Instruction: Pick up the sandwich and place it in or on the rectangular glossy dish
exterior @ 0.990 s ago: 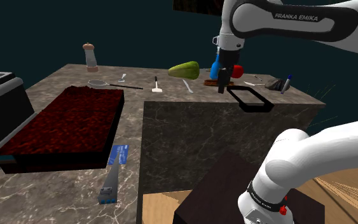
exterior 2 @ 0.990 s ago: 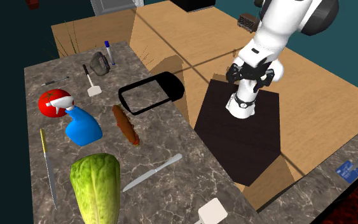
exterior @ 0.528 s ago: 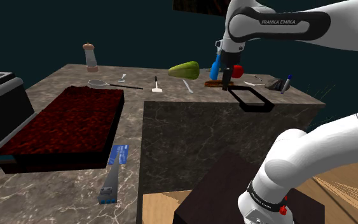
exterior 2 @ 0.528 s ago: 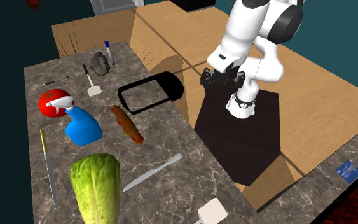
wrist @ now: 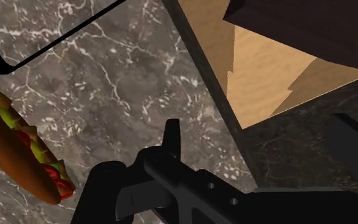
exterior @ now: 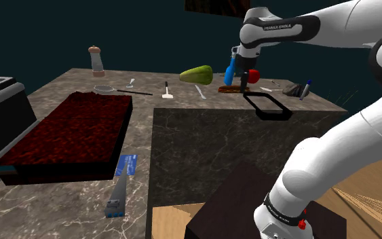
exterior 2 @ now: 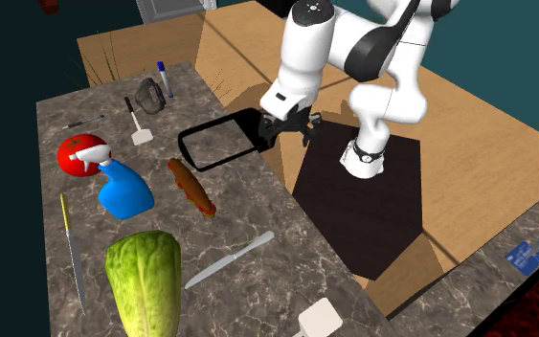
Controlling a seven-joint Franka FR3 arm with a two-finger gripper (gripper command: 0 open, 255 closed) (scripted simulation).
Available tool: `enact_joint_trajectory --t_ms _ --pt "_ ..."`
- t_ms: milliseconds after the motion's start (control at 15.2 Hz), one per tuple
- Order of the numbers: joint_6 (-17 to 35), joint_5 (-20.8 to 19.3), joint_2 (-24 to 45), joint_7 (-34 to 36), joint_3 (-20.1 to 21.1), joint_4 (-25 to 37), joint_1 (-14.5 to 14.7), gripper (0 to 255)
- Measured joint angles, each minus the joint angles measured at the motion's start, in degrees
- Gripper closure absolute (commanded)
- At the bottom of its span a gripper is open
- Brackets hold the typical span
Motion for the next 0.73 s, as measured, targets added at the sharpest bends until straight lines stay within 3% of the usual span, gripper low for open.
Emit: enact_joint_trajectory --t_ms 396,726 --pt "4.36 3.73 12.13 -12.53 -7.25 8.27 0.42 0" --pt "5.63 11.46 25.86 -24.76 -11.89 19.42 -1.22 0"
